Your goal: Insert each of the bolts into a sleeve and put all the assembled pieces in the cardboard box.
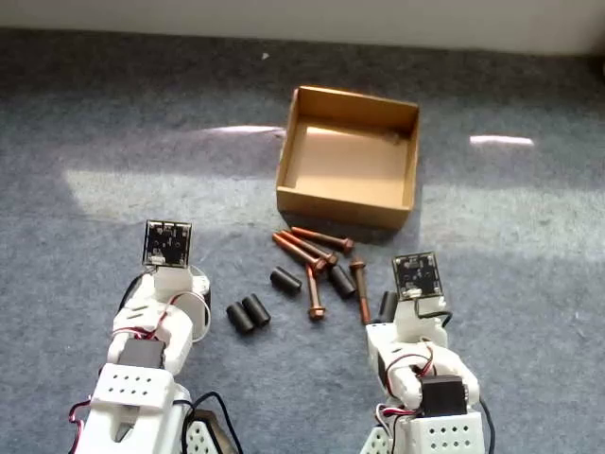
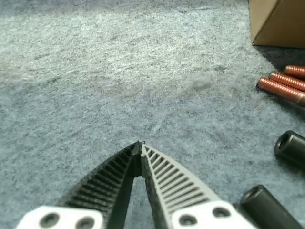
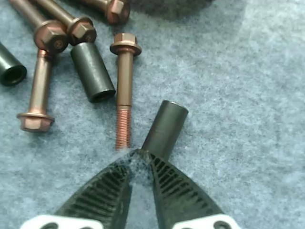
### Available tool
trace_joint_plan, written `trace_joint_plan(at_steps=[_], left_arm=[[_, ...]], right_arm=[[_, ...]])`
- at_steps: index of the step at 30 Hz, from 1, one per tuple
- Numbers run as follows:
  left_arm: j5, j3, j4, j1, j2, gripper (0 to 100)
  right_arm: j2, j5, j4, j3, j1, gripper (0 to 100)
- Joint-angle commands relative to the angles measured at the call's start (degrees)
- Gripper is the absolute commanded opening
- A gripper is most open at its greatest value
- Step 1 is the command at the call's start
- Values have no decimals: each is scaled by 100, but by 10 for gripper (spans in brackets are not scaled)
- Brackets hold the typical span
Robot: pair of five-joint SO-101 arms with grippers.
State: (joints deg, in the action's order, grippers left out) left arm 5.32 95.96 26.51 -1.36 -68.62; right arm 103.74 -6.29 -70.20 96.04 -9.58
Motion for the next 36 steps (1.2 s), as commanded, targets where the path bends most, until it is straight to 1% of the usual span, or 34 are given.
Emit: trace_joint_plan(at_steps=[1, 5, 8, 14, 17, 20, 24, 26, 28, 29, 32, 33, 36], left_arm=[[-26, 119, 9, -48, -22, 34], [-18, 119, 9, 13, -22, 35], [-26, 119, 9, 286, -22, 35], [-9, 119, 18, 418, -22, 35], [-9, 119, 18, 426, -22, 35], [-9, 119, 26, 426, -22, 35], [-9, 119, 26, 391, -22, 35], [-26, 101, 26, 391, -31, 35], [-35, 13, 35, 382, -31, 35], [-35, -40, 44, 365, -31, 35], [-35, -215, 264, 57, -31, 35], [-35, -312, 387, -92, -31, 35], [-62, -716, 932, -646, -31, 37]], right_arm=[[40, -18, -57, 822, -31, 5], [40, -18, -57, 822, -31, 5], [40, 0, -13, 822, -92, 5], [40, -9, -48, 822, -796, 5], [40, -9, -57, 822, -945, 5], [40, -9, -57, 822, -892, 5], [40, -9, 13, 664, -286, 5], [40, -9, 110, 321, 242, 5], [40, -26, 391, -13, 813, 6], [40, -123, 567, -154, 989, 7], [40, -1055, 673, -479, 1200, 7], [31, -1240, 673, -585, 1200, 7], [-40, -1248, 585, -1015, 1191, 7]])
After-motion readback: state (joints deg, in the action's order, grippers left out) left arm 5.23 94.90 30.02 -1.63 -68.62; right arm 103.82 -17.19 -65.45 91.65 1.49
